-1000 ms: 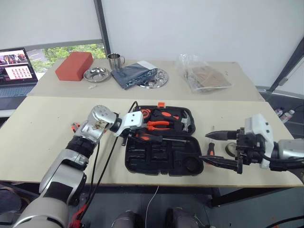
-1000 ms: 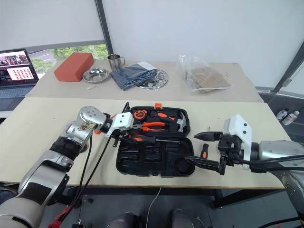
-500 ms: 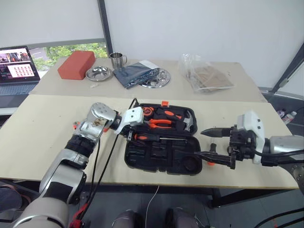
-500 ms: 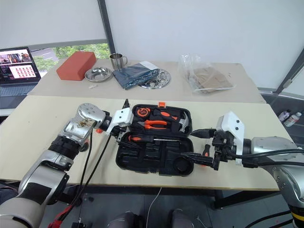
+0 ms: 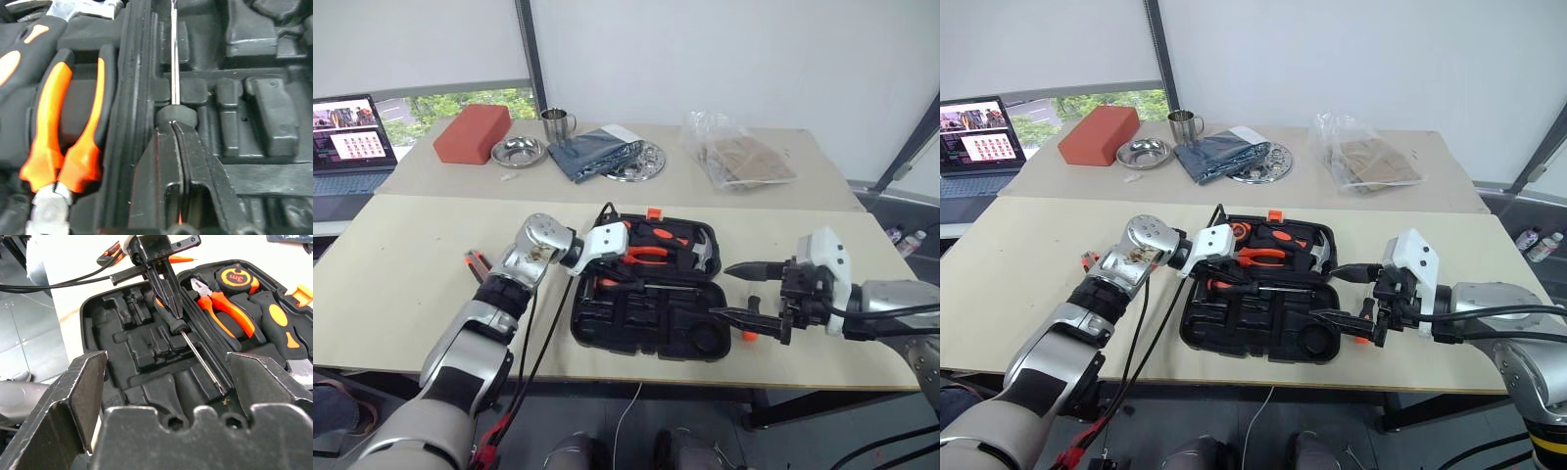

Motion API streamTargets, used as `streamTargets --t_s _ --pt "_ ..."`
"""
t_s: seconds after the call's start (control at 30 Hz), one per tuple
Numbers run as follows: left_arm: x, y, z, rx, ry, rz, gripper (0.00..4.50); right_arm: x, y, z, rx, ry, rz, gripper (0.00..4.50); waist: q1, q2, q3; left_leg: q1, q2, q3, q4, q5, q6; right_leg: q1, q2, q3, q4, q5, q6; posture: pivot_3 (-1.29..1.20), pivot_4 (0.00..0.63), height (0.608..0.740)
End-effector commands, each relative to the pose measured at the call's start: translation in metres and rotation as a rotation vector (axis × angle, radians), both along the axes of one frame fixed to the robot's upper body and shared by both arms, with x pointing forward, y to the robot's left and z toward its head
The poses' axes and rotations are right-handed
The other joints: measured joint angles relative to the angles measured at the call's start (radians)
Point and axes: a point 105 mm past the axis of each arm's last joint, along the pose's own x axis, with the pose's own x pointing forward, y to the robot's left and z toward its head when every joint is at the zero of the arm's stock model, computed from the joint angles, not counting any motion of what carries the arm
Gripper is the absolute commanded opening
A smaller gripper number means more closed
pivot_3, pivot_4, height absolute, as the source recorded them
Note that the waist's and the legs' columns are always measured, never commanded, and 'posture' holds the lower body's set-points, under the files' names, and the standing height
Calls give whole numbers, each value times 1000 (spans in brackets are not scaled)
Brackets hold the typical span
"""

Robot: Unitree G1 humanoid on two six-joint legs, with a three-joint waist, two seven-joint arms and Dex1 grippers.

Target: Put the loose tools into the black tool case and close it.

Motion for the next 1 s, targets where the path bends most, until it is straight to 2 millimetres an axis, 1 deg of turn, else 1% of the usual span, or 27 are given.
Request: streamTargets --t_s 0.03,0.1,0.2,0.33,0.37,0.4,0.43,0.47,0.53,0.63,0.7,0.8,0.83,0.93,1.0 --pt "-5 5 -27 120 -7 -37 30 -1 -3 9 8 -54 -27 4500 -1 0 0 0 0 0 0 0 0 0 0 0 0 0 0 0 150 736" --pt "-5 7 -26 105 -9 -30 30 0 -8 7 6 -56 -60 4500 -1 0 0 1 0 0 0 0 0 0 0 0 0 0 0 0 150 736" --pt "-3 9 -11 26 -4 -3 30 2 -23 1 -4 -61 -157 4500 0 0 -1 0 0 -1 0 0 0 1 0 0 0 0 0 0 150 736" --pt "-5 10 42 -257 44 42 30 7 -63 -7 -14 -69 -433 4500 -2 0 -1 0 0 -1 0 0 0 0 0 0 0 0 0 0 150 736" --pt "-7 13 52 -304 53 49 30 8 -69 -10 -8 -60 -495 4500 -3 0 -1 -1 0 -1 0 0 0 -1 0 0 1 0 0 0 150 736" --pt "-9 15 57 -329 59 53 30 8 -73 -12 -3 -55 -533 4500 -5 0 -1 -1 1 -1 0 0 0 -1 0 0 1 0 0 0 150 736" --pt "-13 18 65 -375 68 51 422 7 -74 -18 9 -38 -582 4500 -7 0 -1 -1 1 -1 0 0 0 -1 0 0 1 -1 1 0 150 736" --pt "-19 22 72 -414 100 48 539 6 -74 -26 17 -16 -628 4500 -8 0 -1 -1 1 -1 0 0 0 -1 0 0 1 -1 3 0 150 736" --pt "-35 27 81 -453 211 12 1146 5 -71 -42 32 20 -712 4500 -11 1 -1 0 1 -1 0 0 0 0 1 1 2 -3 6 0 150 736" --pt "-54 30 81 -436 243 -26 2247 10 -65 -62 61 61 -818 4500 -19 2 -2 1 1 -1 -1 0 0 0 1 5 3 -4 7 0 150 736" --pt "-60 29 81 -433 259 -33 3058 14 -61 -72 61 87 -860 4500 -24 2 -1 2 -1 -1 0 0 0 0 1 8 7 -5 9 0 150 736" --pt "-67 28 81 -416 254 -42 4190 23 -64 -86 51 102 -953 4500 -22 2 -1 2 -2 0 1 0 0 0 1 10 8 -6 9 0 150 736" --pt "-67 27 80 -409 242 -40 4414 25 -61 -90 57 108 -963 4500 -23 2 -1 3 -2 0 1 0 0 0 1 10 8 -6 9 0 150 736" --pt "-67 26 77 -398 234 -34 4414 29 -45 -99 69 141 -937 4500 -24 2 -2 3 -3 0 0 0 0 0 1 11 9 -6 9 0 150 736" --pt "-67 25 74 -383 225 -29 4500 32 -43 -103 60 150 -968 3962 -25 2 -2 3 -2 0 0 0 -1 0 2 11 9 -6 8 0 150 736"
